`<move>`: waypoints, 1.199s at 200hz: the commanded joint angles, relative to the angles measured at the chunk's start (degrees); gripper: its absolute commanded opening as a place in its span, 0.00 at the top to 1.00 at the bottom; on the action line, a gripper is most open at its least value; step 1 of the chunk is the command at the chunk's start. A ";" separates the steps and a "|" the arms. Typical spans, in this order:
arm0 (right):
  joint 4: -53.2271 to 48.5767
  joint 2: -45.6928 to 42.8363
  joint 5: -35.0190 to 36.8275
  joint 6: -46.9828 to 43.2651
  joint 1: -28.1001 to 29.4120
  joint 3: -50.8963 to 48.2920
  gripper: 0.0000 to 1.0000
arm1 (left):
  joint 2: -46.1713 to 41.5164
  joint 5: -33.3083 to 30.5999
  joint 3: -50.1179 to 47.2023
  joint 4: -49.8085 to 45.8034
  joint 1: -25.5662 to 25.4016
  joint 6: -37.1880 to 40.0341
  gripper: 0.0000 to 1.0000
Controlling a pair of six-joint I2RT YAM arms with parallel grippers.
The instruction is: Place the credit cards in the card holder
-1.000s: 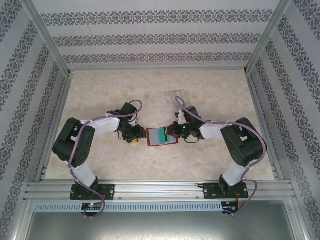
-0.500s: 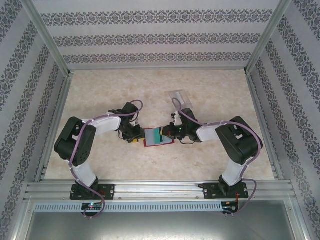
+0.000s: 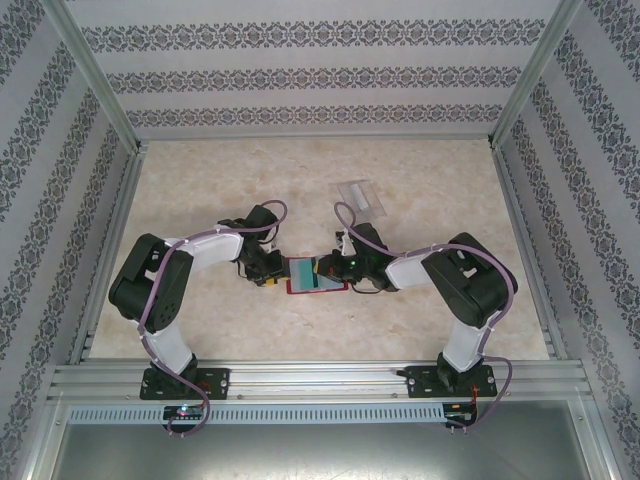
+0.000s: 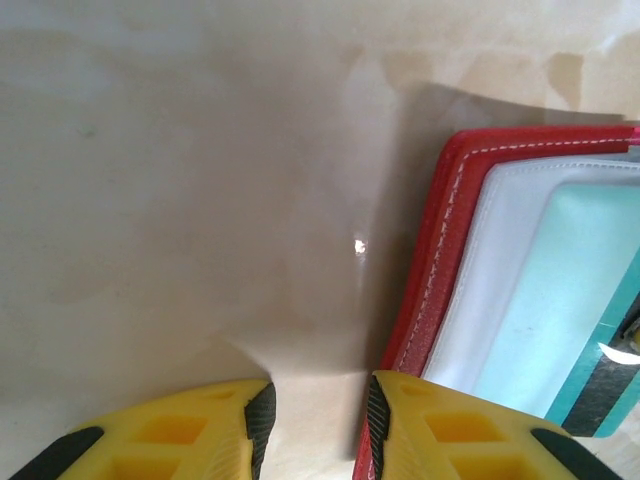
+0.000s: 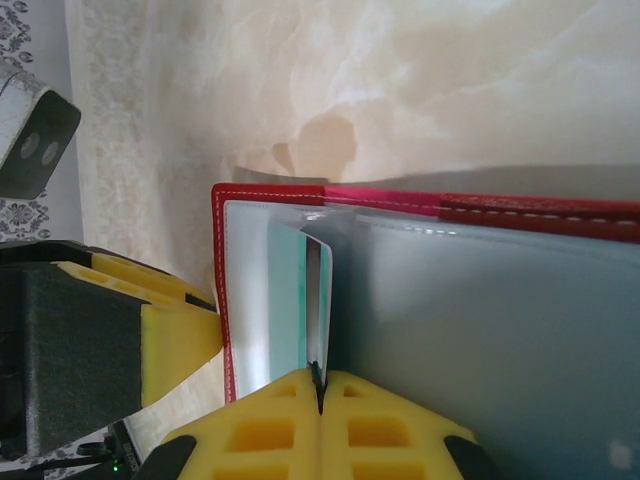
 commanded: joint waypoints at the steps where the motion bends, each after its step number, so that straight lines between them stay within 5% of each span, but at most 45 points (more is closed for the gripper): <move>1: -1.01 1.50 2.09 0.80 2.40 -0.31 1.00 | 6.10 0.34 -2.06 8.28 -3.51 0.25 0.65; 61: -2.16 3.49 4.25 1.97 4.92 2.81 1.00 | 5.97 0.35 -1.36 7.39 -3.44 0.43 0.65; 149: -11.57 -3.41 8.59 -1.79 5.23 2.95 0.77 | 5.73 -0.37 -1.63 7.30 -3.03 0.08 0.65; 240: -15.75 -1.06 9.14 -3.15 6.86 6.12 0.83 | 5.61 2.26 -3.49 10.96 -2.92 -0.36 0.73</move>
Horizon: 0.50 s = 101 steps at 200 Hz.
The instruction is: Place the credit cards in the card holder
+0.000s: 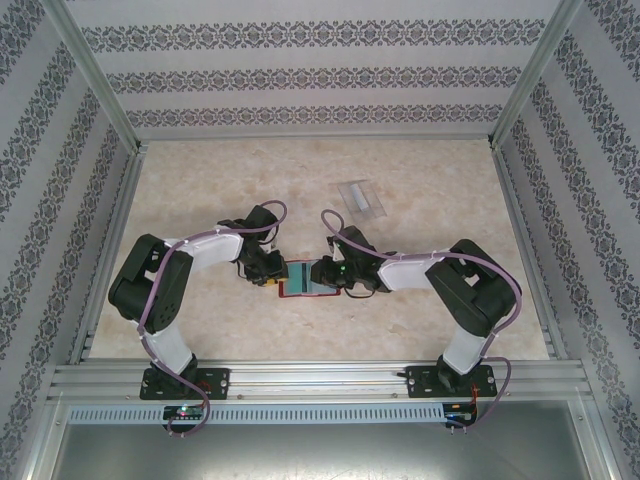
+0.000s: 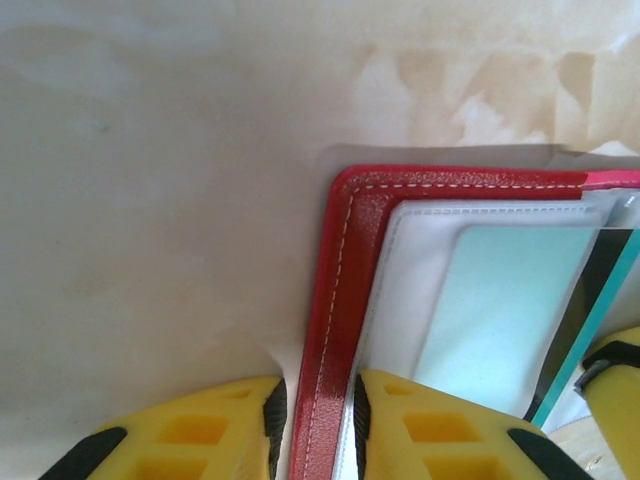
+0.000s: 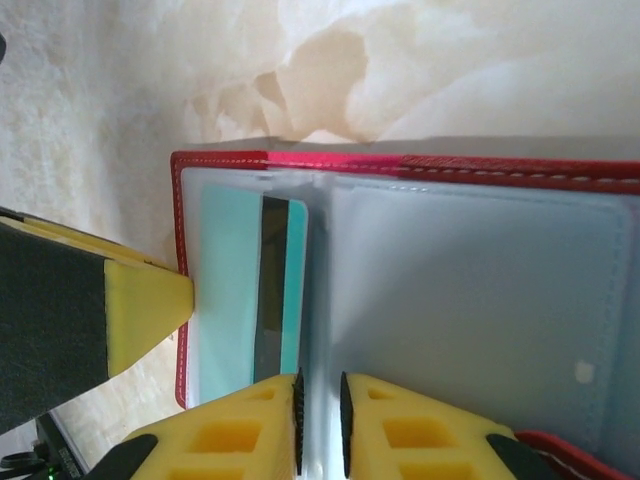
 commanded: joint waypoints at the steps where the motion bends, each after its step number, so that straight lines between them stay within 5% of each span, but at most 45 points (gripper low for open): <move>1: -1.82 1.93 0.85 -1.09 1.13 1.99 0.83 | 5.79 2.57 -3.02 10.73 -2.81 -0.10 0.73; 101: -2.18 5.18 -0.42 -0.76 2.49 6.19 0.93 | 3.97 4.48 -4.42 13.30 -2.79 -0.26 0.73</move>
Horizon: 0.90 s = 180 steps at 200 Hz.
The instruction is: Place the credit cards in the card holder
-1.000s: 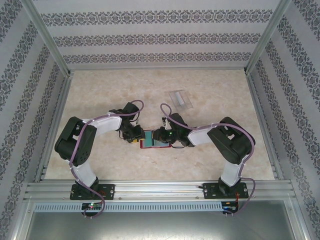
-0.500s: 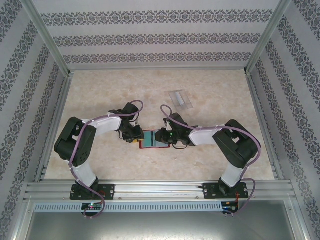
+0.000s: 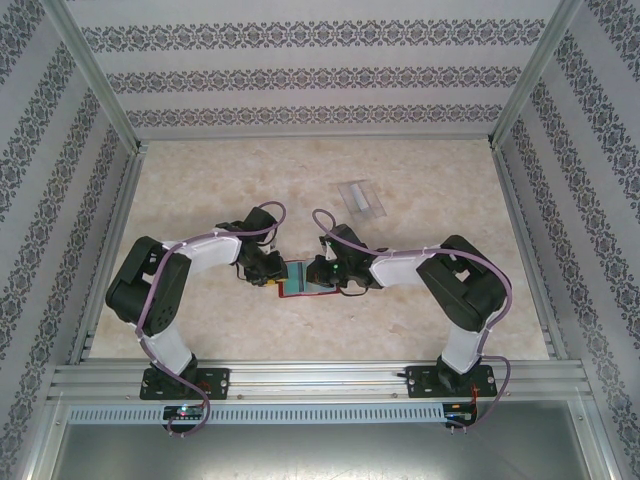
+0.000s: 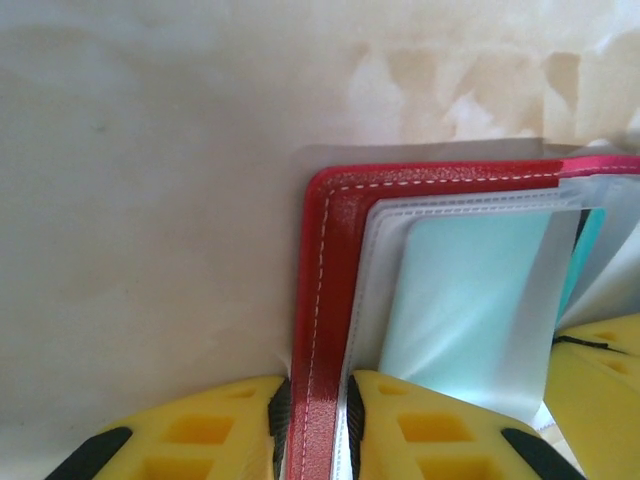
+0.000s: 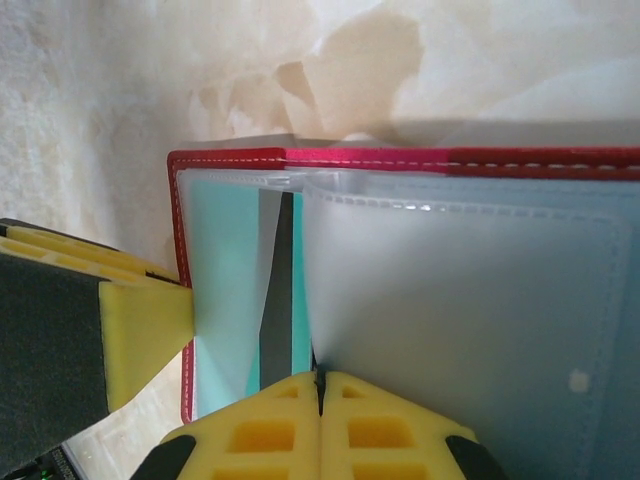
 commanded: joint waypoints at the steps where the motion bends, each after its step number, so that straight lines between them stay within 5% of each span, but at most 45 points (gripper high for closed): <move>1: 0.20 1.87 -0.40 -0.66 1.30 1.93 0.93 | 5.28 4.24 -2.47 10.66 -2.76 -0.13 0.73; 69: 0.20 1.76 -0.73 -0.76 1.53 2.36 0.93 | -2.47 3.11 -8.28 15.43 -0.25 -4.65 0.62; 180: -1.31 0.53 -0.27 -2.04 1.83 3.45 0.88 | -4.47 4.35 -11.29 18.05 1.70 -4.82 0.65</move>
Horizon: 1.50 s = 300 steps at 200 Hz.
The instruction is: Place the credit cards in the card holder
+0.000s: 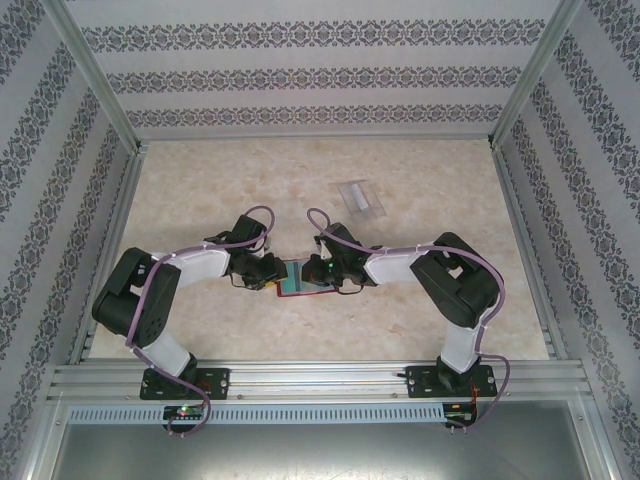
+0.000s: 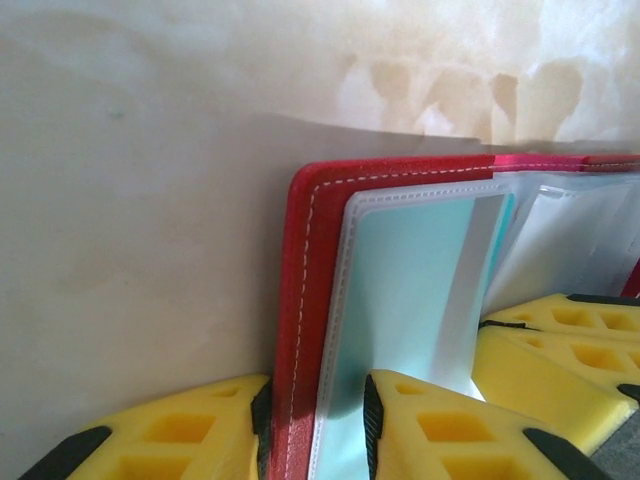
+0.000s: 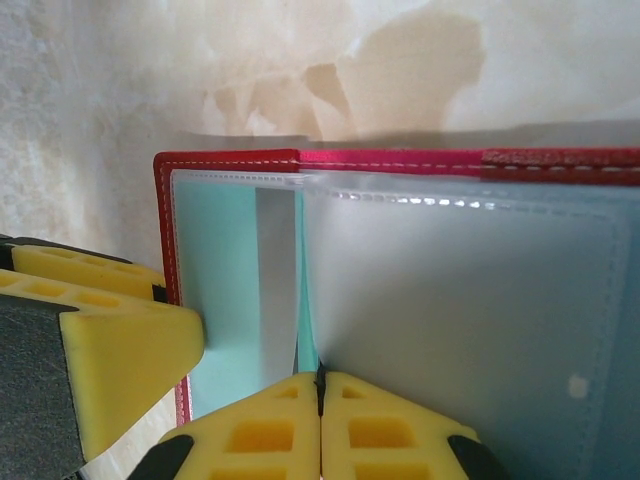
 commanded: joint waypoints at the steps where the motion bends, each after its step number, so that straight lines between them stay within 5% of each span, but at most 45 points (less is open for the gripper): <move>1: -0.84 -1.83 0.50 -2.10 1.03 0.86 0.88 | 1.57 0.37 -1.94 5.11 -0.41 -0.70 0.65; 81: -15.65 -13.99 9.30 -11.34 -2.10 3.64 0.69 | -3.00 -0.70 0.03 -1.92 1.87 2.26 0.57; 132: -18.99 -14.89 12.90 -6.83 0.29 1.05 0.51 | -1.18 0.77 -0.57 0.44 1.98 2.41 0.56; 300: -16.42 -9.21 13.98 -2.74 2.68 -1.75 0.46 | 1.48 1.51 -0.71 1.62 1.96 2.46 0.56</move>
